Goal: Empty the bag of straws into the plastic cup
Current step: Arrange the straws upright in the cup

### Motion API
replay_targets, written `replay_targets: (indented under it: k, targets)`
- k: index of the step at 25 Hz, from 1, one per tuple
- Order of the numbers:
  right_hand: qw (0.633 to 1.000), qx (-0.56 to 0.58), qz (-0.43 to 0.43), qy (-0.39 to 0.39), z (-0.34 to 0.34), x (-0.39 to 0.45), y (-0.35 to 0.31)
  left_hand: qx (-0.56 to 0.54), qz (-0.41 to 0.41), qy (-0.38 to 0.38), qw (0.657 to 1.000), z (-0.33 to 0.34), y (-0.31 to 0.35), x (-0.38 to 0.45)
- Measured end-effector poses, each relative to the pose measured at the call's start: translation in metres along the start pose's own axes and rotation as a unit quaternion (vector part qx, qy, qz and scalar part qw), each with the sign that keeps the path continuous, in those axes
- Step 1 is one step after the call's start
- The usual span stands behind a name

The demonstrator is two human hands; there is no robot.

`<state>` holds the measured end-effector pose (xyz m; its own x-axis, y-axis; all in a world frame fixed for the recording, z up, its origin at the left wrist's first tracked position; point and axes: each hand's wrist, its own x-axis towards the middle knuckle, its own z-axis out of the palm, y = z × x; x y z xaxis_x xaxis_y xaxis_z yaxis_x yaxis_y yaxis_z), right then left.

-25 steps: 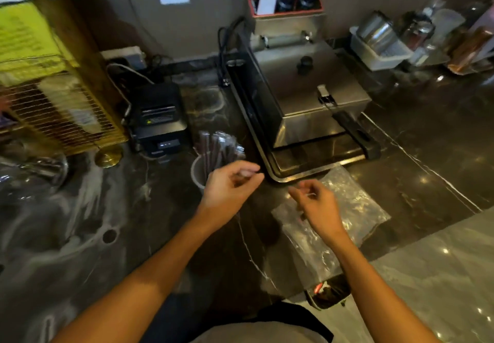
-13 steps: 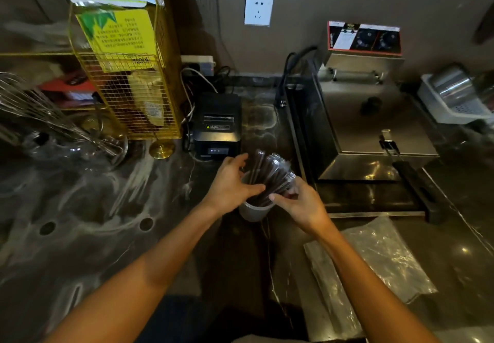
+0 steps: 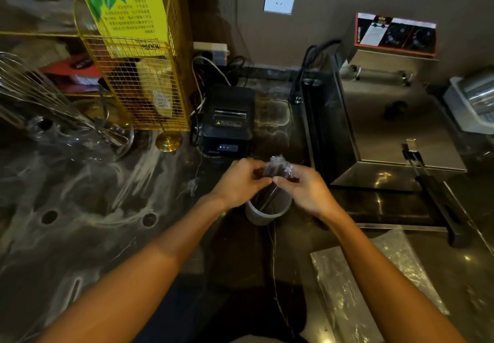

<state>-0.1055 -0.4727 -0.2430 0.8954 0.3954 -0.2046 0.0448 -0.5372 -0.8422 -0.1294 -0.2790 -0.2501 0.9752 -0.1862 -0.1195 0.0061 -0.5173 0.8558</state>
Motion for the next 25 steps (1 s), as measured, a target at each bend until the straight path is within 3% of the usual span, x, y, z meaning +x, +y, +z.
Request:
replay_targets:
  k: [5, 7, 10, 15, 19, 25]
  targets:
    - [0.991, -0.04, 0.026, -0.129, -0.032, 0.025, -0.027, 0.002, 0.004, 0.032, 0.999, -0.015, 0.0, -0.004]
    - [0.987, -0.07, 0.023, -0.146, -0.029, 0.034, -0.026, 0.013, -0.017, 0.029, 0.999, -0.014, -0.004, -0.003]
    - [0.99, -0.108, 0.035, -0.087, -0.017, 0.034, -0.016, 0.002, -0.042, 0.015, 0.999, -0.006, -0.012, -0.003]
    - [0.996, -0.047, 0.07, -0.005, -0.012, 0.015, 0.008, -0.024, -0.034, 0.03, 0.999, -0.003, -0.017, -0.007]
    - [0.987, -0.087, 0.03, 0.128, -0.007, -0.003, 0.006, -0.033, -0.026, 0.04, 0.998, -0.003, -0.019, -0.008]
    - [0.984, -0.142, -0.086, 0.059, 0.008, -0.005, -0.009, -0.007, -0.021, 0.042, 0.999, 0.0, -0.02, -0.005]
